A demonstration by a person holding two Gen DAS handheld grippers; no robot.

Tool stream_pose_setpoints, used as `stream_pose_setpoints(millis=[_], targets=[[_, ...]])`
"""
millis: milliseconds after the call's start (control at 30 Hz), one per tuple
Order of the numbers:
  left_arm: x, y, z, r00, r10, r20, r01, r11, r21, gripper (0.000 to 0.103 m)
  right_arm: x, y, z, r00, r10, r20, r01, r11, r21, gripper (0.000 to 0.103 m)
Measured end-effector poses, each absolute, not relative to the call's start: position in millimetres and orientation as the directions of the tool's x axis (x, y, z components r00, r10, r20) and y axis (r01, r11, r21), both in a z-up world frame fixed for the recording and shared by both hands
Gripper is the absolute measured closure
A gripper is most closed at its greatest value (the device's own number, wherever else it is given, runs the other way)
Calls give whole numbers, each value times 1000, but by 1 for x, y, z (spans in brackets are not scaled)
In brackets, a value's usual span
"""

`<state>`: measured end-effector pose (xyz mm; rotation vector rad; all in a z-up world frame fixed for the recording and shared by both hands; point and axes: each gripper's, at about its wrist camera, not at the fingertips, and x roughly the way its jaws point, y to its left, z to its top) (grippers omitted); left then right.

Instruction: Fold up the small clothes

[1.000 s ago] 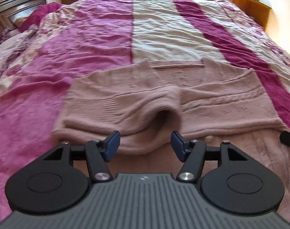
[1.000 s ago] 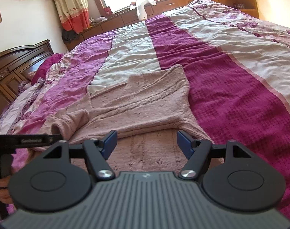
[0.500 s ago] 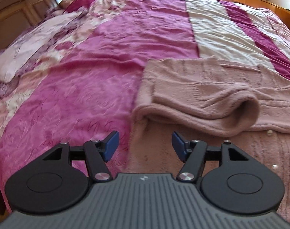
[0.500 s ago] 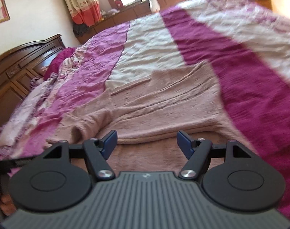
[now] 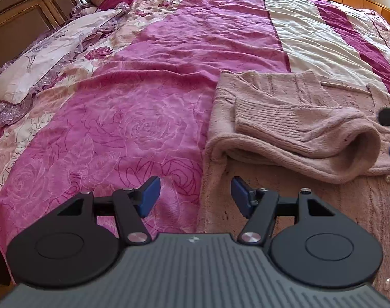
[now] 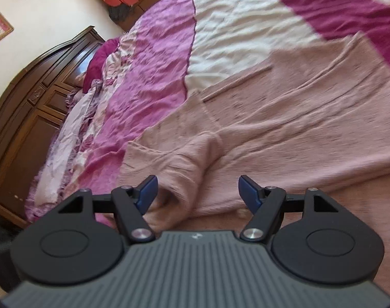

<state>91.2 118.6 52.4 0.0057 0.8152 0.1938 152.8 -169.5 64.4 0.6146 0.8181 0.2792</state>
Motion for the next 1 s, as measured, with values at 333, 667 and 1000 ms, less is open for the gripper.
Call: stream_pose_setpoints(millis=[333, 667, 1000], targets=[[109, 127, 47, 660, 175, -731, -188, 980, 66, 35, 202, -150, 42, 584, 503, -637, 36, 768, 639, 62], [114, 127, 36, 657, 180, -732, -192, 979, 68, 35, 179, -116, 128, 741, 477, -473, -386, 879, 280, 89], [113, 125, 32, 662, 191, -725, -183, 979, 91, 30, 205, -130, 44, 716, 235, -657, -211, 970, 118, 89]])
